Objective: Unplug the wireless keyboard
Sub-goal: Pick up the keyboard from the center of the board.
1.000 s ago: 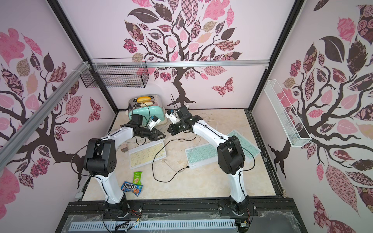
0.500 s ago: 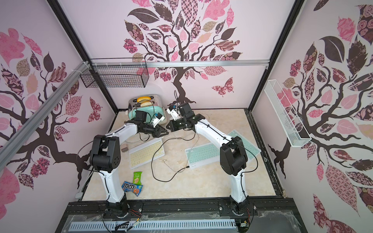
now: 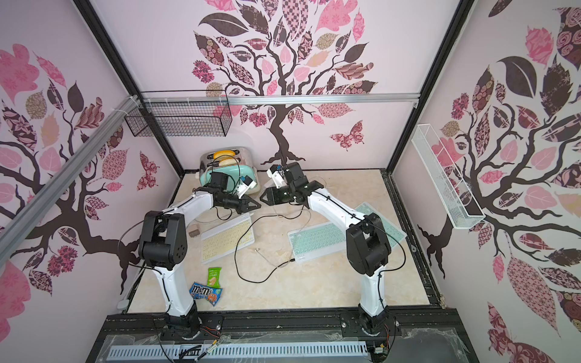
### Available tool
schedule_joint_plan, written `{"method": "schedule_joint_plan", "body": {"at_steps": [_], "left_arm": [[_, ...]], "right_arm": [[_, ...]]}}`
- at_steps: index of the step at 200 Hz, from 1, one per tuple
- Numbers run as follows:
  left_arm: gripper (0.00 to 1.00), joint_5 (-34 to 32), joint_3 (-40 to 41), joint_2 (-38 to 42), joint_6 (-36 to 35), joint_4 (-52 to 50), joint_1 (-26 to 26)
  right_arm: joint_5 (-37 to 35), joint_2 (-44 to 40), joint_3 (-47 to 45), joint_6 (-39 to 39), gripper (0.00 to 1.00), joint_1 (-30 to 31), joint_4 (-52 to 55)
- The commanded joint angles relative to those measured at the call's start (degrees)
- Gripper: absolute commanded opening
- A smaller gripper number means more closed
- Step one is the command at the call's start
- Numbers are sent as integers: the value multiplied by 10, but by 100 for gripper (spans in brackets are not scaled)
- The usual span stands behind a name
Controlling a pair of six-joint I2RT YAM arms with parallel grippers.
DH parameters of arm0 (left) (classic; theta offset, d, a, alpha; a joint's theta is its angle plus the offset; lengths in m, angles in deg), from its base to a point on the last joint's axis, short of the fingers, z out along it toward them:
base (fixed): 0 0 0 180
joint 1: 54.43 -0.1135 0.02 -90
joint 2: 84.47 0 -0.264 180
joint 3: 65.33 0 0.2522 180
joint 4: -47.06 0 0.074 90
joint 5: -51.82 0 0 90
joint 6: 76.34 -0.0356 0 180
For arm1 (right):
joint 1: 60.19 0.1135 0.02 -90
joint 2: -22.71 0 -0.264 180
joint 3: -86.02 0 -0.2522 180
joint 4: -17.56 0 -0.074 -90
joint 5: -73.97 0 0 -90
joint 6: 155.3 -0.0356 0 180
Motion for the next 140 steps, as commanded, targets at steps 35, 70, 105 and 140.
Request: {"method": "schedule_joint_plan", "body": {"at_steps": [35, 70, 105, 140], "left_arm": [[0, -90, -10, 54, 50, 20, 2], [0, -128, -9, 74, 81, 30, 11], [0, -125, -12, 87, 92, 28, 14], [0, -128, -14, 93, 98, 27, 15]], "right_arm": [[-72, -126, -115, -44, 64, -69, -27], [-26, -192, -188, -82, 57, -45, -101], [18, -174, -205, -116, 51, 41, -180], [1, -98, -218, -167, 49, 87, -228]]}}
